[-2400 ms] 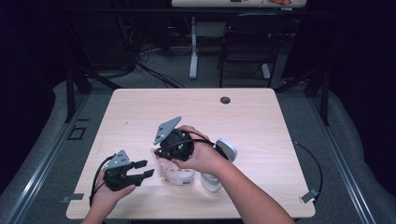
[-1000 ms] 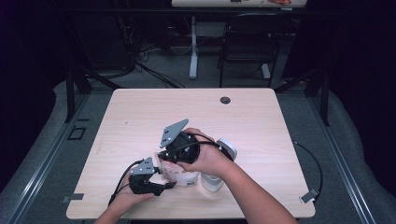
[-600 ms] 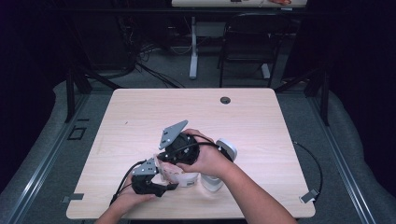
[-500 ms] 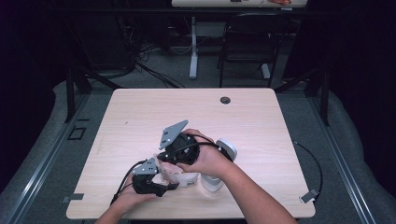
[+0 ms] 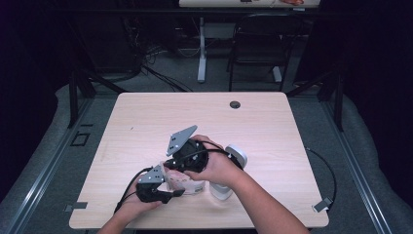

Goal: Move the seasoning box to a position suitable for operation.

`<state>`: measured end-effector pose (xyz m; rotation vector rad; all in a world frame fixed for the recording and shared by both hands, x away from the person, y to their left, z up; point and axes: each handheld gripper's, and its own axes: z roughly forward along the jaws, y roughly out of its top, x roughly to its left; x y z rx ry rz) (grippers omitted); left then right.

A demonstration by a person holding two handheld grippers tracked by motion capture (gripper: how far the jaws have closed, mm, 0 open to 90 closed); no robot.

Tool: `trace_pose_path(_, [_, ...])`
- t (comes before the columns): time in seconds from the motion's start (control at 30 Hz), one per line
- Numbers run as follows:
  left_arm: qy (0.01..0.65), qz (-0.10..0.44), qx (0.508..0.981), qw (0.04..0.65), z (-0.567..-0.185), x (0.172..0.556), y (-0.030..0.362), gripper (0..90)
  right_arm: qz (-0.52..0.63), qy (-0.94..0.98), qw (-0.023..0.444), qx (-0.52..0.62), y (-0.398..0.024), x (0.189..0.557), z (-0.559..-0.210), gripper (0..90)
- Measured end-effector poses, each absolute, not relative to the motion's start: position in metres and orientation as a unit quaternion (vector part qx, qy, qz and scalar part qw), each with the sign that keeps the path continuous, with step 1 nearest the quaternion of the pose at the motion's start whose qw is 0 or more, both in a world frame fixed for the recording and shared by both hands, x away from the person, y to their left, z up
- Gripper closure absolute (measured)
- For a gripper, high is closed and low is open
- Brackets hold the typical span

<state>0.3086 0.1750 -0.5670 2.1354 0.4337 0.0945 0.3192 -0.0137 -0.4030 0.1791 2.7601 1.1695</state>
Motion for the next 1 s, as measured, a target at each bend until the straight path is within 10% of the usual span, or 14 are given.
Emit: trace_pose_path(1.0, [0.18, 0.054, 0.89, 0.415, -0.526, 0.293, 0.181, 57.7, 0.424, 0.9, 0.079, 0.059, -0.03, 0.31, -0.383, 90.0])
